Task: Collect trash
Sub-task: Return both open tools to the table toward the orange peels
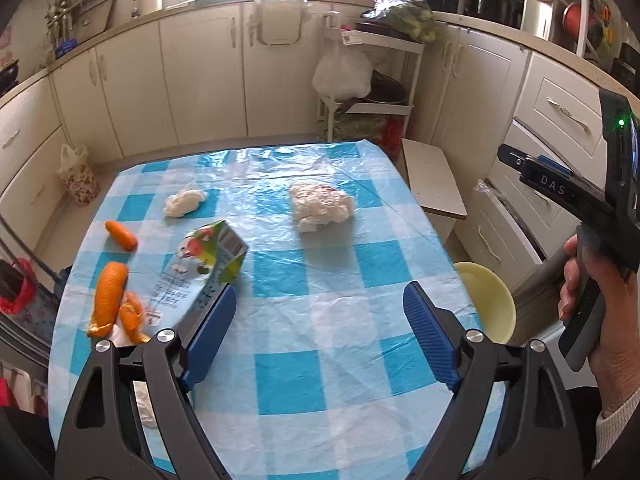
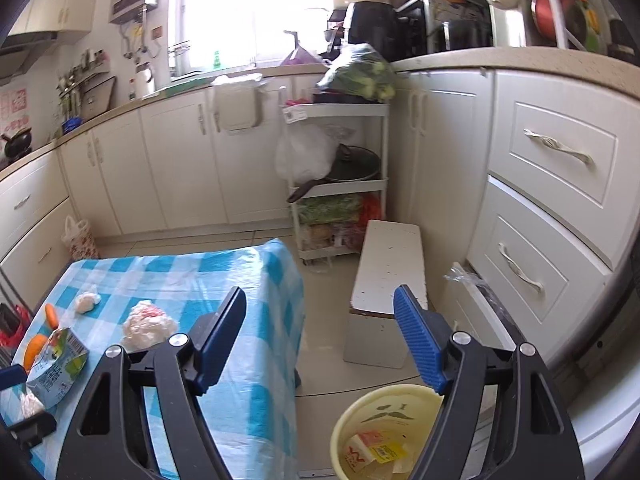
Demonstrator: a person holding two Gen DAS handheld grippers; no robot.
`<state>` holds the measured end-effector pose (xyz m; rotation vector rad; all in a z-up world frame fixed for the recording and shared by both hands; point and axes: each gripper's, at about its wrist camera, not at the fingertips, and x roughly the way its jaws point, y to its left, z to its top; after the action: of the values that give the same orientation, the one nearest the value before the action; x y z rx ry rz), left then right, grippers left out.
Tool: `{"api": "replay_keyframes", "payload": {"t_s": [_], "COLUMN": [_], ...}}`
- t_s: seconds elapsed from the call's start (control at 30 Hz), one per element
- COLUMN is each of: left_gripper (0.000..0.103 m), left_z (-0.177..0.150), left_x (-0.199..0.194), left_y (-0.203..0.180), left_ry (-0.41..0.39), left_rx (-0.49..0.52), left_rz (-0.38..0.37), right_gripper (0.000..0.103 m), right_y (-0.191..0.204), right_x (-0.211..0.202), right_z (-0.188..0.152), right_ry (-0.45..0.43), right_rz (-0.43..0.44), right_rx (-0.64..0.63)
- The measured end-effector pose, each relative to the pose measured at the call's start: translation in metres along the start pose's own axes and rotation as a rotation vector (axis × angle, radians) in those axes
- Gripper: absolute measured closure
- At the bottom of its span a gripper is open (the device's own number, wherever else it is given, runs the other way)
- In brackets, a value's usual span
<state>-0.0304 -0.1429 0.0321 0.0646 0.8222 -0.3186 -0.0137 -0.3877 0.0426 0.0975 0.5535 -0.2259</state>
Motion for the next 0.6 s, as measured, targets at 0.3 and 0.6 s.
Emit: {"api": "replay_keyframes", "payload": {"t_s": [0.3, 0.6], "left_gripper": [0.02, 0.02], "left_z": [-0.018, -0.01], "left_x": [-0.014, 0.008], "left_y": [0.094, 0.203], "left_ry": [0.001, 0.085], "left_rx": [-0.107, -0.247], "left_rz": [0.119, 0.254], "right_gripper": [0.03, 0.03], "right_y": [0.046, 0.097], "right_x": [0.0, -0.019], "right_z": [-0.001, -0.015], "right_ry": [0.02, 0.045], "right_rz": [0.073, 0.228], "right_rx": [-0.09, -0.116]}}
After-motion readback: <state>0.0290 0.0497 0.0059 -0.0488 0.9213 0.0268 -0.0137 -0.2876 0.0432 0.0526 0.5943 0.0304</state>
